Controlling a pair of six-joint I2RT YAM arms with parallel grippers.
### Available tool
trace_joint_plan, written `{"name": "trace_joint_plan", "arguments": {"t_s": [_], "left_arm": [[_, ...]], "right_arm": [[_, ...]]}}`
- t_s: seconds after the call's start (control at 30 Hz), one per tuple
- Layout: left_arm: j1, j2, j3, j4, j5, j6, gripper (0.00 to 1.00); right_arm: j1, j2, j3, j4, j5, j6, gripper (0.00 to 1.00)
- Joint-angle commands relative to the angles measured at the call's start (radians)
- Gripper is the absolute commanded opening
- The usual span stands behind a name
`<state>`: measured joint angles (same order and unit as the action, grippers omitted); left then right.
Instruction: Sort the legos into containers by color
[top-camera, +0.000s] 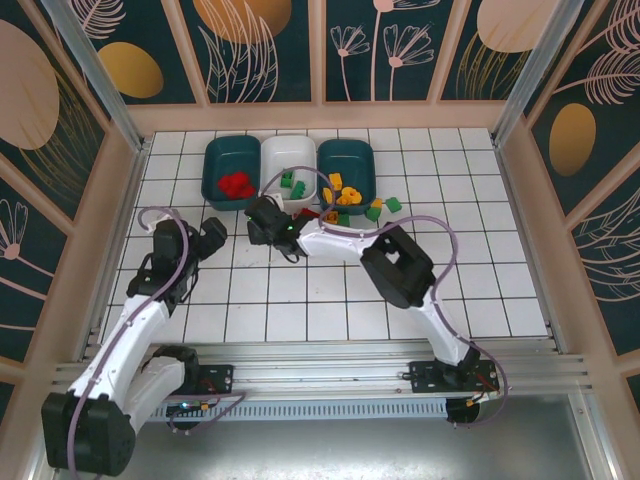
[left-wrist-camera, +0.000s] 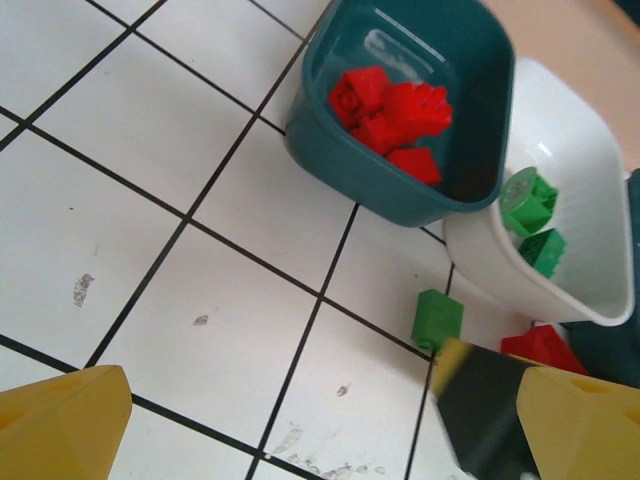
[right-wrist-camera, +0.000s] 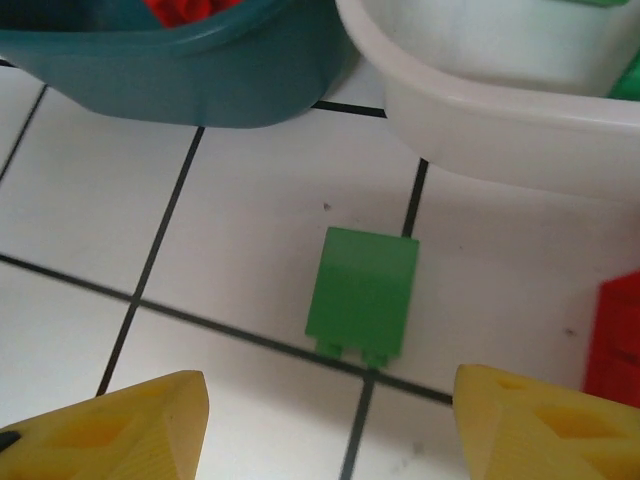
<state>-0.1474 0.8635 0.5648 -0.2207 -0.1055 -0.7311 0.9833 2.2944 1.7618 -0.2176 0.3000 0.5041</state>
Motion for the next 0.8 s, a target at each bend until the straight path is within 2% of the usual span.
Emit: {"name": "trace_joint_plan", "arguments": {"t_s": [0.0, 0.23, 0.33, 0.4, 0.53, 0.77], "left_arm": [[0.003, -0.033, -0.031, -0.009, 0.005, -0.031, 0.98], [0.004, -0.028, -0.05, -0.014, 0.028, -0.029, 0.99], [0.004, -0.028, -0.042, -0.014, 0.028, -0.02, 0.98], [0.005, -0.026, -0.034, -0.019, 0.024, -0.013, 0.99], [0.003, -0.021, -0.02, -0.027, 0.011, 0.006, 0.99], [0.004, -0.011, -0.029, -0.014, 0.043, 0.008, 0.98]], "right_arm": [[-0.007, 0.087, 0.116, -0.088, 0.038, 0.015, 0.66], [-0.026, 0.218, 0.278, -0.163, 0.069, 0.037, 0.64], [-0.029, 0.246, 0.296, -0.156, 0.076, 0.04, 0.56], [-0.029, 0.251, 0.298, -0.15, 0.084, 0.042, 0.44], [-0.025, 0.22, 0.266, -0.116, 0.119, 0.026, 0.29], [-0.011, 0.048, 0.103, 0.038, 0.099, -0.043, 0.23]]}}
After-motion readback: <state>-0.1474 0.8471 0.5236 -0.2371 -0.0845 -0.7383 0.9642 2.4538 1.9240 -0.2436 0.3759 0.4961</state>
